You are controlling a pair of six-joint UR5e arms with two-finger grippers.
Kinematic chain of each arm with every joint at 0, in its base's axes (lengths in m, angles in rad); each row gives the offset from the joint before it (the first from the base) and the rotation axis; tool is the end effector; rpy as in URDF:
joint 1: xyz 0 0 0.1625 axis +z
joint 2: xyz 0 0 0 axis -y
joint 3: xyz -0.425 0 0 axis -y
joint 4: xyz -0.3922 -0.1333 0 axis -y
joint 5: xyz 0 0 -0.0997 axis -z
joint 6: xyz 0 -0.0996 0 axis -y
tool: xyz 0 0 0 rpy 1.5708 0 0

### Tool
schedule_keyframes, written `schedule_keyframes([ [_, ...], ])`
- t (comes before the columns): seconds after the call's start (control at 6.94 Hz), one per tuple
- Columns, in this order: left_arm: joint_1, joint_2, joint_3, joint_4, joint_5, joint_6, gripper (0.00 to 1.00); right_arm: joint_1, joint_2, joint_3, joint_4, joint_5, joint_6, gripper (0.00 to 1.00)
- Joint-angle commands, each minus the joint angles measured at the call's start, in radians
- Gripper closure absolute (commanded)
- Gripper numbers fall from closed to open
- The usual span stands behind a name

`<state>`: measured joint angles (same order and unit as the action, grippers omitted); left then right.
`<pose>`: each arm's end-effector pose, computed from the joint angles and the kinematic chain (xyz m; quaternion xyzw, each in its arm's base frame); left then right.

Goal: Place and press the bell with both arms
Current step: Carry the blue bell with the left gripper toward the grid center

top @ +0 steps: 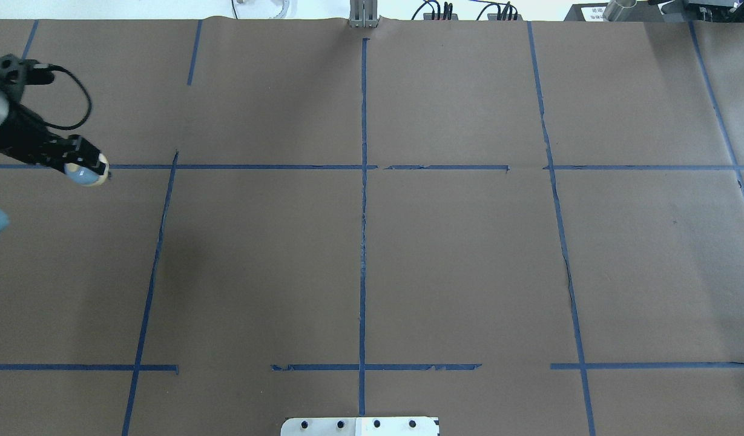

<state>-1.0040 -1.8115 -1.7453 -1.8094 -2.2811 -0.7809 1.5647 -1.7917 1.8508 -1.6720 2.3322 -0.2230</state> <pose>0.2566 -0.5304 0.4163 0.0298 0.4452 0.0161 0.8948 0.0622 -0.3954 0.6302 0.0208 -0.3714 -0.0983 0.9230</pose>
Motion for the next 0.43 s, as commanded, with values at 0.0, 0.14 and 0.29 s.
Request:
schedule_keyframes([
  [0.0, 0.212, -0.292, 0.032, 0.192, 0.067, -0.296, 0.95, 0.0, 0.0, -0.001, 0.0, -0.002, 0.01, 0.0],
  [0.14, 0.247, -0.415, 0.118, 0.196, 0.099, -0.387, 0.95, 0.0, 0.002, -0.001, 0.0, -0.002, 0.011, 0.0],
  [0.29, 0.284, -0.546, 0.273, 0.19, 0.132, -0.455, 0.95, 0.0, 0.002, -0.001, 0.0, -0.002, 0.011, 0.0],
])
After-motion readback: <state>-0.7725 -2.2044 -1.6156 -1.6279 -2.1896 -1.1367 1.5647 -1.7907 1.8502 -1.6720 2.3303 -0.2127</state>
